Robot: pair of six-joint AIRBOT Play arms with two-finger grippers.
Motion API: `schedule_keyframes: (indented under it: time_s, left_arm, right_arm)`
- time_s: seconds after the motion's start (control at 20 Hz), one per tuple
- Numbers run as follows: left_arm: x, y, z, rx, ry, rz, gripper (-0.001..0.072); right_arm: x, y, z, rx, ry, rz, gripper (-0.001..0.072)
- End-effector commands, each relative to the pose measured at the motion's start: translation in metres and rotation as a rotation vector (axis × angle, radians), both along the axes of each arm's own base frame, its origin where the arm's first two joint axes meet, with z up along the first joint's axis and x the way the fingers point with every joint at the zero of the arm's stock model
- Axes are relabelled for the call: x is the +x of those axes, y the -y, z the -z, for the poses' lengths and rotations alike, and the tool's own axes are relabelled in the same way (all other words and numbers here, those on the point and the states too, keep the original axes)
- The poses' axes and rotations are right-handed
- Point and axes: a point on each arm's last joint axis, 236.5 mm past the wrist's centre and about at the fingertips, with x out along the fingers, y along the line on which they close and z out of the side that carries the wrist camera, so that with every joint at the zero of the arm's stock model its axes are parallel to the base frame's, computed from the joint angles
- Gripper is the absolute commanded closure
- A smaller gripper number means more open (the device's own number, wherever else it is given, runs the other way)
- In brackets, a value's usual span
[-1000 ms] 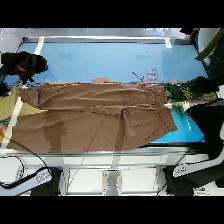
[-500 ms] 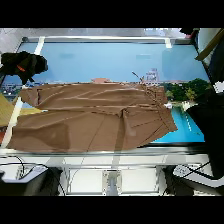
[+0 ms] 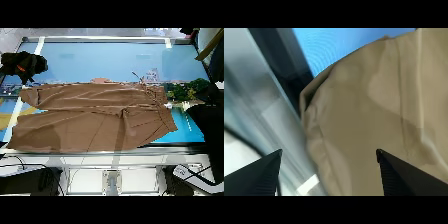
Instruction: Fold the clothes and pants, and hang the long-sleeved shirts on hangers.
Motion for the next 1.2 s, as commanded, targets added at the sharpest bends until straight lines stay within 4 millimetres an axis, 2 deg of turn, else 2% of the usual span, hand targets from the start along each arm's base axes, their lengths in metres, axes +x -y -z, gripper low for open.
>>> schedule_keyframes:
  time_s: [0.0,0.05,0.25,0.5,0.55,0.65,0.75,0.85,0.95,1.05,1.1,1.15]
  left_arm:
    - [0.022,-0.005,0.003,0.000,0.117,0.013,0.0076]
    - [0.022,-0.003,0.009,-0.009,0.103,0.027,0.0101]
    - [0.022,0.013,0.027,-0.043,0.038,0.113,0.0101]
    - [0.045,0.024,0.034,-0.019,0.017,0.205,0.0125]
    - [0.051,0.029,0.034,-0.020,0.017,0.230,0.0240]
    - [0.061,0.034,0.031,-0.018,0.027,0.255,0.0705]
    - [0.073,0.032,0.021,-0.014,0.076,0.223,0.0697]
    - [0.083,0.026,0.005,0.015,0.128,0.195,0.0697]
    - [0.089,0.018,-0.012,0.062,0.154,0.188,0.0697]
    - [0.096,0.013,-0.029,0.100,0.190,0.173,0.0697]
    - [0.099,0.012,-0.036,0.113,0.207,0.164,0.0697]
    - [0.102,0.012,-0.042,0.123,0.225,0.156,0.0697]
  right_arm:
    - [-0.002,-0.004,-0.014,-0.010,0.033,0.013,0.0513]
    - [-0.004,-0.005,-0.018,-0.015,0.039,0.015,0.0513]
    - [-0.007,-0.009,-0.029,-0.037,0.066,0.018,0.0513]
    - [-0.009,-0.009,-0.031,-0.044,0.071,0.018,0.0514]
    - [-0.009,-0.009,-0.031,-0.045,0.070,0.018,0.0514]
    - [-0.011,-0.007,-0.028,-0.054,0.056,0.016,0.0515]
    - [-0.026,0.006,-0.012,-0.129,-0.022,0.019,0.0515]
    - [-0.054,0.030,0.010,-0.237,-0.143,0.047,0.0514]
    - [-0.079,0.047,0.033,-0.229,-0.197,0.140,0.0512]
    - [-0.095,0.048,0.062,-0.103,-0.218,0.247,0.0501]
    - [-0.098,0.042,0.079,-0.007,-0.231,0.296,0.0499]
    - [-0.101,0.034,0.096,0.067,-0.252,0.315,0.0392]
